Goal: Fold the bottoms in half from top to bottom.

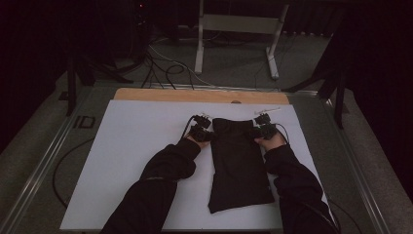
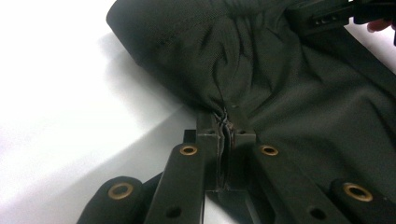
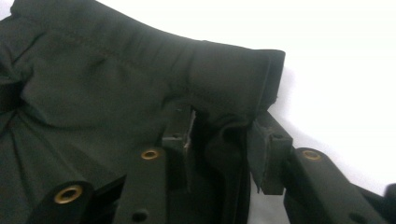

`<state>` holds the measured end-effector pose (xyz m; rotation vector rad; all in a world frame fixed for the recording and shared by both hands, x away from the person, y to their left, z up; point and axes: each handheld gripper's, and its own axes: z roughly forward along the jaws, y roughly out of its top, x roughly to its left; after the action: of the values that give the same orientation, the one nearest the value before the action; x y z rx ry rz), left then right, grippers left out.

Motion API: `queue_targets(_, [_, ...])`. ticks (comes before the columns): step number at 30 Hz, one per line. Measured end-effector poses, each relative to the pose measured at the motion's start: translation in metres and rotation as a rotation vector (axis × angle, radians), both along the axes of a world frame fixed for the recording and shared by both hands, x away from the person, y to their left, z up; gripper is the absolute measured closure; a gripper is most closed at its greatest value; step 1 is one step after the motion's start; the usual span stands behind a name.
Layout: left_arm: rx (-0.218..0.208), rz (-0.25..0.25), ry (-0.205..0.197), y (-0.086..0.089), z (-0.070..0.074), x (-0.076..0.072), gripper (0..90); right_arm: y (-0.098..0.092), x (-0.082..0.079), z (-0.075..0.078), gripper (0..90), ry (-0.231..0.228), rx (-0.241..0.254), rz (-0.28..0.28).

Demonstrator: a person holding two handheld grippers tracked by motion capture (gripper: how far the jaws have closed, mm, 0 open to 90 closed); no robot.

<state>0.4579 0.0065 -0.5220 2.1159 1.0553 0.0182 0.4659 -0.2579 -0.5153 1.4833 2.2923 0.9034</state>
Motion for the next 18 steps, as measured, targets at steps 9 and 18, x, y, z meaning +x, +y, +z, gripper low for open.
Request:
queue_targets(9, [0.009, -0.003, 0.001, -0.001, 0.001, 0.001, 87.0, 0.006, -0.004, -0.001, 77.4, -0.029, -0.012, 0.082])
queue_targets(18, [0.002, 0.001, -0.01, 0.002, 0.004, 0.0, 87.6, 0.01, -0.007, 0.005, 84.8, -0.072, -0.072, 0.091])
